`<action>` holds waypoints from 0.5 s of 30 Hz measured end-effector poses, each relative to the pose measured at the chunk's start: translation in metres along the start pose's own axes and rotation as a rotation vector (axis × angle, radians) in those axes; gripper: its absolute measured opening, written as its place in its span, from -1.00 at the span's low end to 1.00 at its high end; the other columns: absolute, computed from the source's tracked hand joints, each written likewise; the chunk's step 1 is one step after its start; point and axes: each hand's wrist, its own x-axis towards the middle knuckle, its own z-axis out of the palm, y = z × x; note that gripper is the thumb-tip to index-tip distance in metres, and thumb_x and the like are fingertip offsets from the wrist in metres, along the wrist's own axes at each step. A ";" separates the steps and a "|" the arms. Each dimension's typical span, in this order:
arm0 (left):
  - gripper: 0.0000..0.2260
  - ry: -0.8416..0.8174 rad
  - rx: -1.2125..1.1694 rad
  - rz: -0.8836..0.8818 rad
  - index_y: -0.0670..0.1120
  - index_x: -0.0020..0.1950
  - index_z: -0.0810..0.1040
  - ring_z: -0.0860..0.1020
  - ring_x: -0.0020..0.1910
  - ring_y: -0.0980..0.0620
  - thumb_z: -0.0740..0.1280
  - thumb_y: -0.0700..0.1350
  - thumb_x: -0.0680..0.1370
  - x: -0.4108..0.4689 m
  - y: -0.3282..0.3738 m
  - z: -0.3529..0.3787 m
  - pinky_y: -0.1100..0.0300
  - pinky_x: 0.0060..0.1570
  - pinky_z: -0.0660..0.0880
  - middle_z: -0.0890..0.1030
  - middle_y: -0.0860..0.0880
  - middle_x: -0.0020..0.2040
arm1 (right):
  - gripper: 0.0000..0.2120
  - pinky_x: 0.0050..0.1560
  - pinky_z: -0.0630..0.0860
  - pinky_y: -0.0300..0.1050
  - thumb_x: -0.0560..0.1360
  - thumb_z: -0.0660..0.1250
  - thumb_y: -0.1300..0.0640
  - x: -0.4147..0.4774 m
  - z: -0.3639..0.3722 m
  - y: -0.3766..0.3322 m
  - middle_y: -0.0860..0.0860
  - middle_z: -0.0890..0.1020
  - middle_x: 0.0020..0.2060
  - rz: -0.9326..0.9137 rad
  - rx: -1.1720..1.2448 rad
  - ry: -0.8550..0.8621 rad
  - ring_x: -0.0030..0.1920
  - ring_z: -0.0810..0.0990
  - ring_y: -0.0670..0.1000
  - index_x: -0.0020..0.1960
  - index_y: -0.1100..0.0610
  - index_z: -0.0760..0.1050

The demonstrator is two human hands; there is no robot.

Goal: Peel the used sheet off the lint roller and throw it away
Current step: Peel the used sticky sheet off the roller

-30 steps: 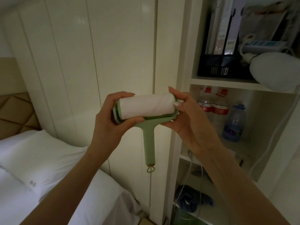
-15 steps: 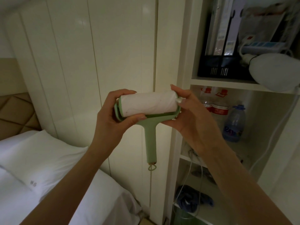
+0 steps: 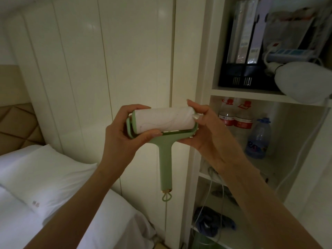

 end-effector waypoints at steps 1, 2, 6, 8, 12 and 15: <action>-0.61 0.001 -0.003 -0.002 0.18 0.05 0.39 0.53 0.00 0.30 0.42 0.05 0.28 0.000 0.000 0.000 0.44 -0.12 0.51 0.54 0.41 -0.04 | -0.77 -0.06 0.61 0.13 0.51 0.15 0.29 0.000 0.000 0.000 0.06 0.53 0.04 0.001 0.005 -0.008 0.09 0.55 0.12 0.02 0.07 0.52; -0.61 0.002 -0.007 -0.005 0.18 0.05 0.39 0.53 0.00 0.30 0.42 0.05 0.28 0.000 0.001 0.000 0.44 -0.12 0.51 0.54 0.41 -0.04 | -0.77 -0.05 0.61 0.14 0.48 0.17 0.28 0.000 -0.001 0.000 0.06 0.53 0.05 0.004 0.011 -0.016 0.10 0.54 0.13 0.02 0.07 0.53; -0.63 0.012 -0.030 -0.009 0.15 0.05 0.40 0.53 -0.02 0.32 0.41 0.03 0.29 0.001 0.000 0.000 0.45 -0.13 0.51 0.55 0.40 -0.05 | -0.67 -0.06 0.62 0.11 0.48 0.12 0.37 0.000 -0.002 -0.001 0.07 0.52 0.07 0.033 0.021 -0.040 0.08 0.56 0.14 0.06 0.04 0.52; -0.65 0.026 -0.033 -0.023 0.15 0.03 0.40 0.53 -0.04 0.33 0.40 0.05 0.30 0.001 -0.001 0.001 0.46 -0.16 0.50 0.55 0.40 -0.07 | -0.66 -0.05 0.62 0.11 0.47 0.15 0.37 0.000 -0.002 -0.002 0.06 0.54 0.07 0.042 0.029 -0.080 0.05 0.60 0.13 0.09 0.03 0.52; -0.79 0.090 -0.082 -0.086 0.11 -0.09 0.42 0.54 -0.21 0.34 0.32 0.09 0.32 0.002 -0.002 0.003 0.50 -0.29 0.45 0.58 0.35 -0.23 | -0.67 -0.03 0.61 0.07 0.39 0.28 0.32 -0.001 -0.002 -0.004 0.05 0.54 0.07 0.033 -0.002 -0.146 0.03 0.63 0.10 0.10 0.06 0.51; -0.77 0.094 -0.122 -0.157 0.08 -0.14 0.42 0.54 -0.30 0.31 0.28 0.16 0.30 0.002 0.000 0.002 0.50 -0.37 0.43 0.56 0.22 -0.31 | -0.70 -0.02 0.62 0.06 0.37 0.32 0.23 0.000 -0.001 -0.002 -0.01 0.57 0.03 -0.013 -0.099 -0.109 0.04 0.63 0.11 0.09 0.03 0.50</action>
